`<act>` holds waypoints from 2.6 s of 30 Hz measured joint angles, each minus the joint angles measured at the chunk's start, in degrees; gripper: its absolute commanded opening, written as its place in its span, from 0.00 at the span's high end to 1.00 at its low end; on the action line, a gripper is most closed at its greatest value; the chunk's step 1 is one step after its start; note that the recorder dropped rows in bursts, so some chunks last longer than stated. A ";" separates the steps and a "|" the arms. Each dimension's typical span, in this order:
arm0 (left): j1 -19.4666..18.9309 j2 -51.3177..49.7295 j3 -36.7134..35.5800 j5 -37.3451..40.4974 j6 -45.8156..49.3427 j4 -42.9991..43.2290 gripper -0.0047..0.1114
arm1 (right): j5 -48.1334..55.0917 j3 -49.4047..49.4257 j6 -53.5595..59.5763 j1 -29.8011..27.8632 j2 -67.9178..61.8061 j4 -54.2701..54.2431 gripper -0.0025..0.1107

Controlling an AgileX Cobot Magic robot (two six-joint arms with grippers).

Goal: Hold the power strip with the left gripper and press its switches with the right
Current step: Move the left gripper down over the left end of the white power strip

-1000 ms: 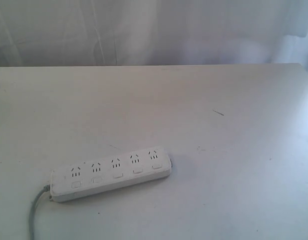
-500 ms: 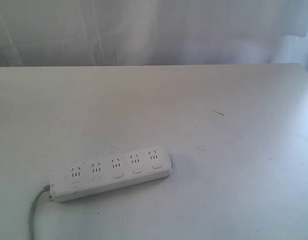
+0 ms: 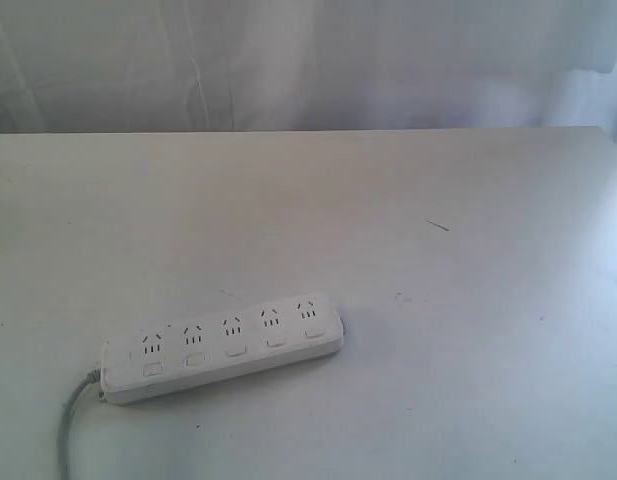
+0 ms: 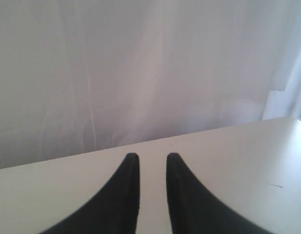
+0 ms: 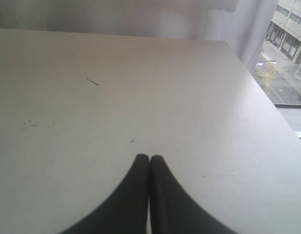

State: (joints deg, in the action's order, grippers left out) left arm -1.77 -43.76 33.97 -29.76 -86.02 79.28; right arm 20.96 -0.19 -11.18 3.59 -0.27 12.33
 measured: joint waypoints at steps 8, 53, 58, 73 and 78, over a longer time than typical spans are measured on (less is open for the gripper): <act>9.50 -2.61 -1.39 8.95 35.83 -28.73 0.73 | 0.00 0.00 0.00 0.00 0.00 0.00 0.98; 37.12 -25.85 14.60 66.53 120.95 -77.79 0.28 | 0.00 0.00 0.00 0.00 0.00 0.00 0.98; 37.66 -30.46 16.45 68.16 123.16 -76.69 0.28 | 0.00 0.00 0.00 0.00 0.00 0.00 0.98; 37.66 -42.12 19.81 64.69 123.53 -70.89 0.21 | 0.00 0.00 0.00 0.00 0.00 0.00 0.98; 37.66 -45.13 19.81 62.65 123.53 -69.83 0.22 | 0.00 0.00 0.00 0.00 0.00 0.00 0.98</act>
State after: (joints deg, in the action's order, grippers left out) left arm 35.89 -88.90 53.78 32.89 37.51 9.44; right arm 20.96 -0.19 -11.18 3.59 -0.27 12.33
